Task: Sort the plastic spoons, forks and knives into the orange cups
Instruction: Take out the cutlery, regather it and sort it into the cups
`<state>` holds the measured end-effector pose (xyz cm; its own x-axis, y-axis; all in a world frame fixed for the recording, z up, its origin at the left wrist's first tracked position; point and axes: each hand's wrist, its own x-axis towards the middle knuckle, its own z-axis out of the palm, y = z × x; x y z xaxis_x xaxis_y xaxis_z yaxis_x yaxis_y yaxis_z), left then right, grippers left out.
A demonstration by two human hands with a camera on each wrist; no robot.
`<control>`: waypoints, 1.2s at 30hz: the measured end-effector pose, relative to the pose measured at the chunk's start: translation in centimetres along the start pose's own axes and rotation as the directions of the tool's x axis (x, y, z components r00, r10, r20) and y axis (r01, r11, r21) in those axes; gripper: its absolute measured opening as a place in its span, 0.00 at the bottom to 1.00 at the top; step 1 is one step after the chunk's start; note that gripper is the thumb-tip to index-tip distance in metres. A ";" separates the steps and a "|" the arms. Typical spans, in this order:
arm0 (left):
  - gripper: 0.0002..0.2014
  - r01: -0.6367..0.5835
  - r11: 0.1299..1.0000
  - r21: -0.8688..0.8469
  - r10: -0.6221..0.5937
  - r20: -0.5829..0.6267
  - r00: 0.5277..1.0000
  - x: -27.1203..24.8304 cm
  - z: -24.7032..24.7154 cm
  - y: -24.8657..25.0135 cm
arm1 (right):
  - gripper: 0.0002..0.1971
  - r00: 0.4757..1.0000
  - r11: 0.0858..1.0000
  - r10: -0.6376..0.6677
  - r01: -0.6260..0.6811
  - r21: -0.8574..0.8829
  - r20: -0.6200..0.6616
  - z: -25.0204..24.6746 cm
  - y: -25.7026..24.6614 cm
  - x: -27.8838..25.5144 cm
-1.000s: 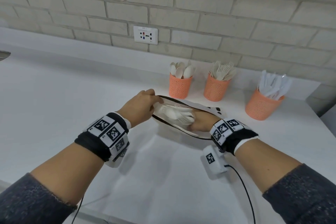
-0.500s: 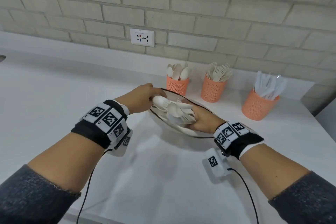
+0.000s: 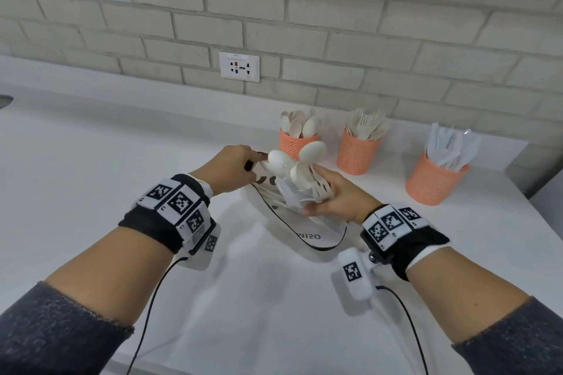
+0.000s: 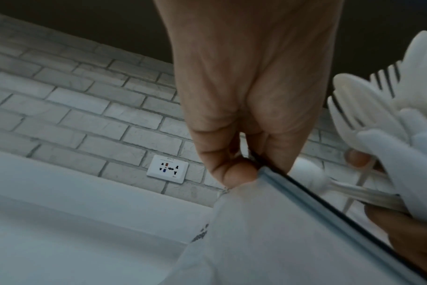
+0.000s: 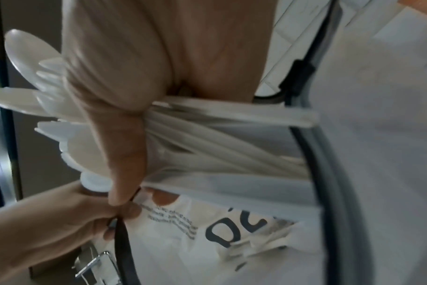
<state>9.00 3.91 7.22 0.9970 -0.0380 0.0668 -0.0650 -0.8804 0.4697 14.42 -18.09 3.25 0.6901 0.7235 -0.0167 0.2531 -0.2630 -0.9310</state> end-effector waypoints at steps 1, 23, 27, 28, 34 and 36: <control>0.20 0.022 0.999 -0.027 -0.022 -0.006 1.000 0.1 -0.1 0.0 | 0.41 1.000 0.999 -0.007 0.008 0.042 -0.007 -0.2 -0.1 0.0; 0.38 -0.067 0.929 0.363 -0.099 0.421 0.902 -1.4 10.2 1.9 | 0.03 0.978 0.571 0.046 0.142 0.808 -0.204 -2.8 -2.8 -1.7; 0.35 0.058 0.910 0.411 -0.243 0.416 0.876 -0.6 10.2 1.6 | 0.02 0.974 0.628 0.092 0.104 0.771 -0.206 -3.0 -1.7 -2.1; 0.34 0.057 0.904 0.424 -0.255 0.426 0.868 -0.3 9.8 1.6 | 0.02 0.974 0.626 0.095 0.101 0.773 -0.205 -3.1 -1.4 -2.2; 0.20 0.095 0.995 -0.007 -0.087 0.353 0.931 0.6 5.0 5.6 | 0.17 0.979 0.631 0.117 0.056 0.774 -0.166 -3.8 -0.5 -2.7; 0.17 0.112 0.825 -0.554 0.101 0.340 0.935 0.7 3.9 6.9 | 0.23 0.988 0.627 0.090 0.044 0.778 -0.128 -3.7 -0.6 -2.9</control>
<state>9.44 -4.08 7.04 0.9397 -0.2852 -0.1888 0.0352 -0.4685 0.8827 14.76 -22.43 5.25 0.7915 0.6088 -0.0538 -0.3386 0.3635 -0.8679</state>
